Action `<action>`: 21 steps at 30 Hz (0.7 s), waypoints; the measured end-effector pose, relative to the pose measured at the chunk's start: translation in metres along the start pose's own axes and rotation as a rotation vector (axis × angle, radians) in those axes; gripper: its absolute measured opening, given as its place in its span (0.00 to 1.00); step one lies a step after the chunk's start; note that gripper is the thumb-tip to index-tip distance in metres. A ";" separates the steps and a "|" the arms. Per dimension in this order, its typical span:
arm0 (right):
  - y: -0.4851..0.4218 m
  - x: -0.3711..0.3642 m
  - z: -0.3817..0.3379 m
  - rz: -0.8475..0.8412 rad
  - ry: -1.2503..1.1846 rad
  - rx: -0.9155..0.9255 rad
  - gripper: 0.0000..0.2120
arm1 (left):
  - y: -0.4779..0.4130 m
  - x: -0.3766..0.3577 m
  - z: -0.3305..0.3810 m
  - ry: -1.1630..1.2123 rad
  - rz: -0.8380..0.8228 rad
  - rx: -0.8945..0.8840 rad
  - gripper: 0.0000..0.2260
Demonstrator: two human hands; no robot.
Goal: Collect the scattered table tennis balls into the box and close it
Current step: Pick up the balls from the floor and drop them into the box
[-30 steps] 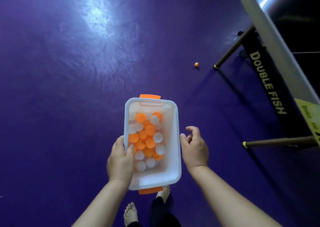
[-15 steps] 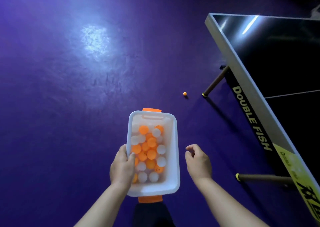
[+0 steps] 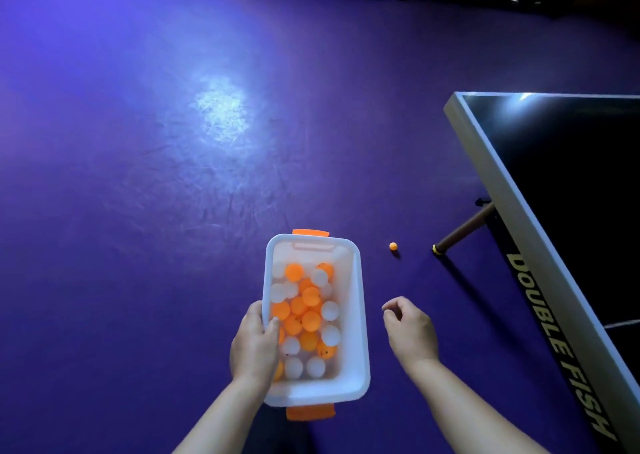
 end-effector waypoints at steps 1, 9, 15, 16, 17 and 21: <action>-0.017 0.000 -0.011 -0.002 -0.005 -0.009 0.07 | -0.021 -0.002 0.007 -0.005 0.000 0.001 0.02; -0.139 0.013 -0.070 -0.018 -0.008 -0.100 0.07 | -0.162 -0.032 0.068 -0.092 -0.038 0.010 0.03; -0.237 0.041 -0.063 -0.024 -0.017 -0.167 0.07 | -0.238 -0.094 0.122 -0.125 -0.052 0.017 0.03; -0.256 0.045 -0.059 -0.031 -0.012 -0.180 0.07 | -0.249 -0.106 0.130 -0.123 -0.045 0.019 0.03; -0.277 0.049 -0.056 -0.040 -0.003 -0.188 0.07 | -0.260 -0.120 0.137 -0.120 -0.038 0.024 0.03; -0.370 0.057 -0.041 -0.094 0.114 -0.186 0.07 | -0.305 -0.183 0.152 -0.081 0.016 0.094 0.04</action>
Point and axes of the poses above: each hand's wrist, its own y-axis away from the middle knuckle, its own x-axis out of the back of the hand, z = x × y, the point moved 8 cm from there along -y, towards the middle knuckle, and after that the axes turned 8 degrees about -x, right-handed, at the moved point
